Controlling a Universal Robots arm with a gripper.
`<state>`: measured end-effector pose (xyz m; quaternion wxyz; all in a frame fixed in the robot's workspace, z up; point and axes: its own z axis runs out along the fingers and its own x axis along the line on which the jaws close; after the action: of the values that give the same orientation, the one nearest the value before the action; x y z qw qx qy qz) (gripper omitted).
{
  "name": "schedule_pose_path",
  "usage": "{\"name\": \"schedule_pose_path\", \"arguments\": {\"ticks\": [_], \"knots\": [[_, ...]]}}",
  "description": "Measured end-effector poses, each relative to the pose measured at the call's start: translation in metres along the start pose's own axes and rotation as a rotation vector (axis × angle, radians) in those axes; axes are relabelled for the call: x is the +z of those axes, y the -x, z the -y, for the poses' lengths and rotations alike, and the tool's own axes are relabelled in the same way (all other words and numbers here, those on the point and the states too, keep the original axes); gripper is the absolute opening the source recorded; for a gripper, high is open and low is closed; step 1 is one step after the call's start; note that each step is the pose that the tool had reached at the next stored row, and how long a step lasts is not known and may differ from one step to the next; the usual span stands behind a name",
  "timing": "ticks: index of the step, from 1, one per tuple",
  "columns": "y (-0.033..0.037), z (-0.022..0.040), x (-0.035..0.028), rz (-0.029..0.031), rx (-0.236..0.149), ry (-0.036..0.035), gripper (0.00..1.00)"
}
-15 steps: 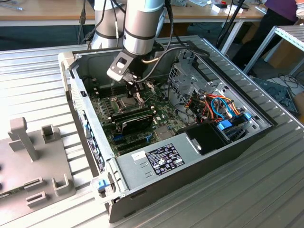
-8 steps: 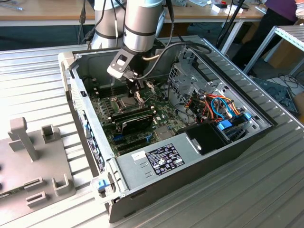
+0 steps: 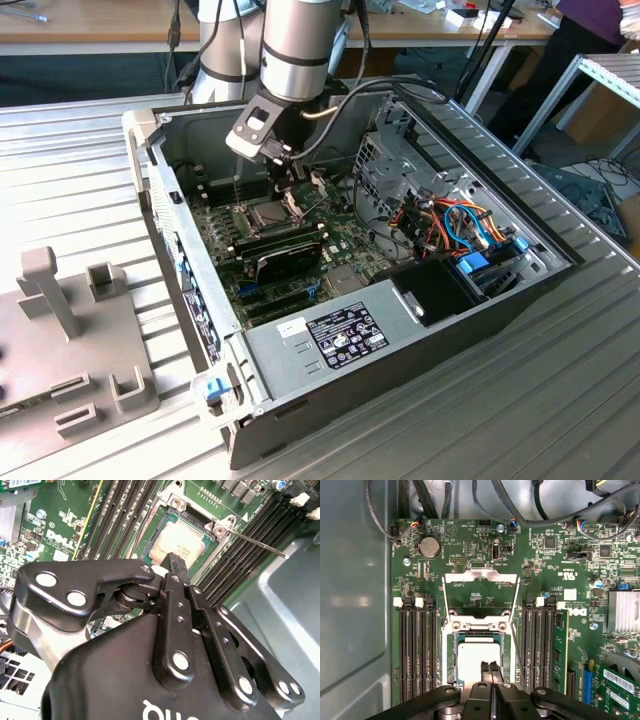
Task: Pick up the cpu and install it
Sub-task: 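Place the cpu into insertion slot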
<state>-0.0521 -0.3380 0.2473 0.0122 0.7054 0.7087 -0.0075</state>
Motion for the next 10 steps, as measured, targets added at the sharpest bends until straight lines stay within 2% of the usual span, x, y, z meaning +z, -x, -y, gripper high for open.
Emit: {"name": "schedule_pose_path", "arguments": {"ticks": [6,10], "knots": [[0.0,0.0,-0.0017,0.0001,0.0,0.0,0.11],[0.0002,0.0,-0.007,0.0002,0.0,-0.0001,0.11]]}}
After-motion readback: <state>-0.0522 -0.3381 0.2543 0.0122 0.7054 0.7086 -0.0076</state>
